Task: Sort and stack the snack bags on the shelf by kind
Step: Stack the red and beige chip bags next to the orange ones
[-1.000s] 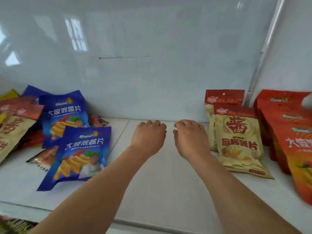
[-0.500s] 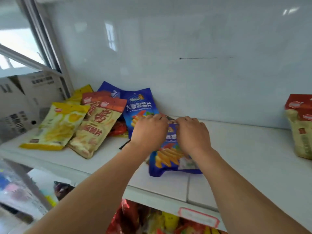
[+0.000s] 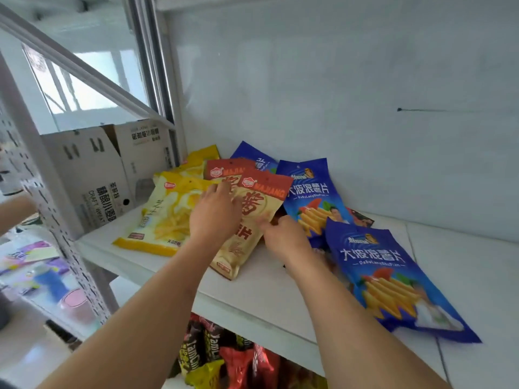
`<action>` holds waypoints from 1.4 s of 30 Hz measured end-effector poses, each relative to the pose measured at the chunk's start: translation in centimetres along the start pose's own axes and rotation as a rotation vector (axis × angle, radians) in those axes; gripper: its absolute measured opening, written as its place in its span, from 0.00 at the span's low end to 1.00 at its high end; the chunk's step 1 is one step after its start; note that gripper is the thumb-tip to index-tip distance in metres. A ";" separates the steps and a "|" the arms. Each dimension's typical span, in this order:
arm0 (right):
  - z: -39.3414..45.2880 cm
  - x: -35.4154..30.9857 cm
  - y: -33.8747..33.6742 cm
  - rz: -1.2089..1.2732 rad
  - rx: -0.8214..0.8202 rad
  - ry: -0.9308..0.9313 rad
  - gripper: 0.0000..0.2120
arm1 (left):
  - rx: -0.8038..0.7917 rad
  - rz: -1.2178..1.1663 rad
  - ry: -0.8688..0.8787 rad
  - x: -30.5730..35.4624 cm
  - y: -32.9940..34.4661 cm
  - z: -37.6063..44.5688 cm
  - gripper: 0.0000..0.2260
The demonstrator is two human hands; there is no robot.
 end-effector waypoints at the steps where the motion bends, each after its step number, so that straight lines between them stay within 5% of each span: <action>1: 0.4 0.0 1.1 0.030 0.003 0.019 0.22 | -0.010 -0.039 -0.041 -1.6 0.0 0.5 0.21; 6: 1.9 1.6 5.4 0.051 0.140 0.186 0.35 | -0.176 -0.315 -0.175 -6.7 3.2 3.4 0.19; 14: 2.0 2.6 3.8 0.215 0.370 0.231 0.19 | -0.354 -0.214 0.048 -7.3 7.0 5.8 0.16; 20: 0.0 3.4 2.2 0.298 0.474 0.246 0.14 | -0.254 -0.210 0.039 -7.9 8.7 6.1 0.16; 23: -0.3 3.6 1.8 0.347 0.484 0.261 0.13 | -0.196 -0.405 -0.093 -9.3 9.0 6.0 0.26; 27: -0.7 3.3 1.7 0.351 0.483 0.259 0.12 | -0.306 -0.453 -0.248 -9.7 9.8 5.4 0.46; 31: -1.1 3.0 1.4 0.395 0.479 0.241 0.11 | -0.357 -0.423 -0.288 -9.6 10.1 5.1 0.50; 42: -4.0 3.9 -0.6 0.478 0.467 0.245 0.08 | -0.289 -0.867 -0.390 -8.2 9.6 4.7 0.26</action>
Point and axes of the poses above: each hand's wrist, its own z-axis towards the middle knuckle, its own y-axis out of the palm, x = y × z, the point moved 8 cm from there along z, towards the middle knuckle, and after that the axes turned 9 degrees about y, right-handed, at the moved point
